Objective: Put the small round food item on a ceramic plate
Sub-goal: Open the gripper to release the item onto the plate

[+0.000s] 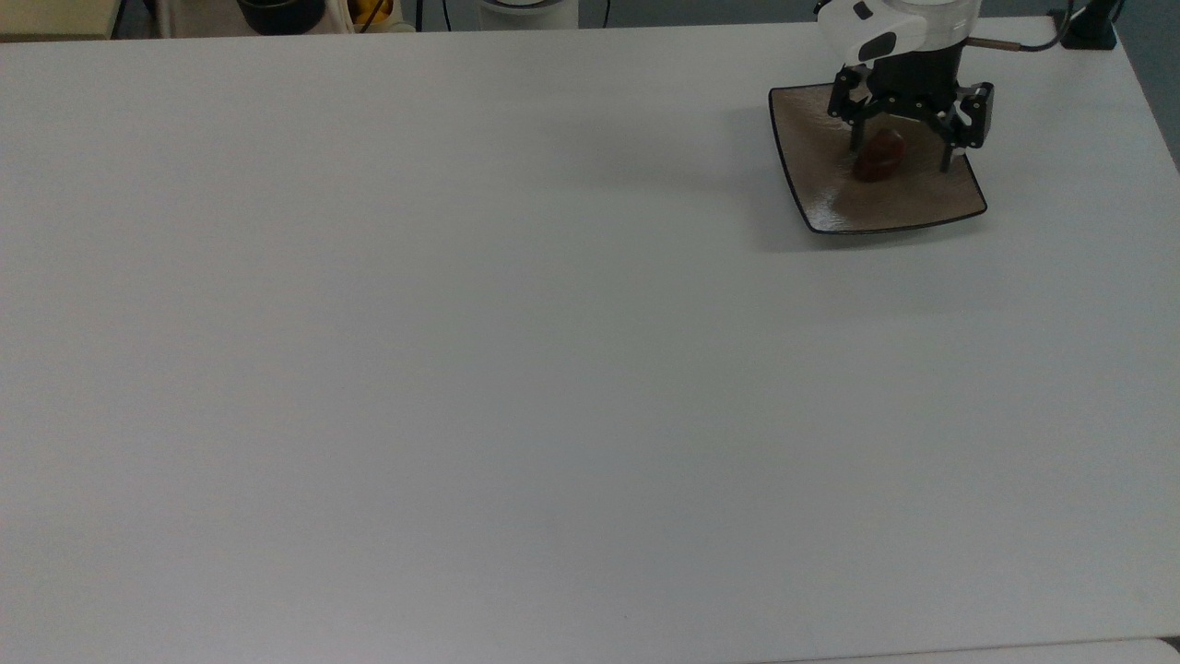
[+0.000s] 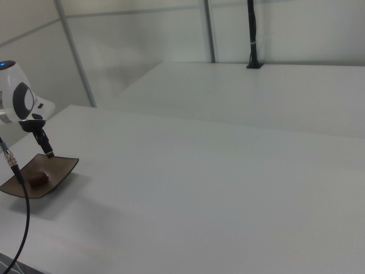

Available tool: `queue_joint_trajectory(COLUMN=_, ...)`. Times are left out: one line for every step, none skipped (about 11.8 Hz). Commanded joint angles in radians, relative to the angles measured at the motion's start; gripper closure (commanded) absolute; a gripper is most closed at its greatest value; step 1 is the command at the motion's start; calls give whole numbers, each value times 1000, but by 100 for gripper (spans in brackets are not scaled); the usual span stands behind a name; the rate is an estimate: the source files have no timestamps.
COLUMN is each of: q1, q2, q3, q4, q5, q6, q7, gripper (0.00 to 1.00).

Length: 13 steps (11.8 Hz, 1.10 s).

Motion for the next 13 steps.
queue_joint_trajectory(q1=-19, q2=-70, q3=3, q4=-1, q5=-97, q6=-224, q7=-372, gripper=0)
queue_joint_trajectory(q1=-37, q2=-91, q3=0, q4=-4, q5=-97, q6=-308, q7=-502, gripper=0)
queue_joint_trajectory(q1=-57, q2=-108, q3=-15, q4=-4, q5=-97, q6=-370, q7=-581, gripper=0)
queue_joint_trajectory(q1=-65, q2=-126, q3=-53, q4=-4, q5=-97, q6=-404, q7=-636, gripper=0)
queue_joint_trajectory(q1=-60, q2=-145, q3=-116, q4=-6, q5=-91, q6=-438, q7=-684, gripper=0)
queue_joint_trajectory(q1=-54, q2=-156, q3=-172, q4=-3, q5=-89, q6=-491, q7=-741, gripper=0)
queue_joint_trajectory(q1=-54, q2=-171, q3=-205, q4=-1, q5=-89, q6=-522, q7=-778, gripper=0)
queue_joint_trajectory(q1=-56, q2=-200, q3=-246, q4=-3, q5=-88, q6=-551, q7=-811, gripper=0)
queue_joint_trajectory(q1=-60, q2=-215, q3=-269, q4=-3, q5=-88, q6=-552, q7=-815, gripper=0)
queue_joint_trajectory(q1=-68, q2=-225, q3=-299, q4=-3, q5=-88, q6=-549, q7=-815, gripper=0)
queue_joint_trajectory(q1=-77, q2=-240, q3=-329, q4=0, q5=-82, q6=-540, q7=-815, gripper=0)
queue_joint_trajectory(q1=-86, q2=-257, q3=-366, q4=5, q5=-51, q6=-533, q7=-818, gripper=0)
queue_joint_trajectory(q1=-89, q2=-272, q3=-395, q4=3, q5=-27, q6=-520, q7=-825, gripper=0)
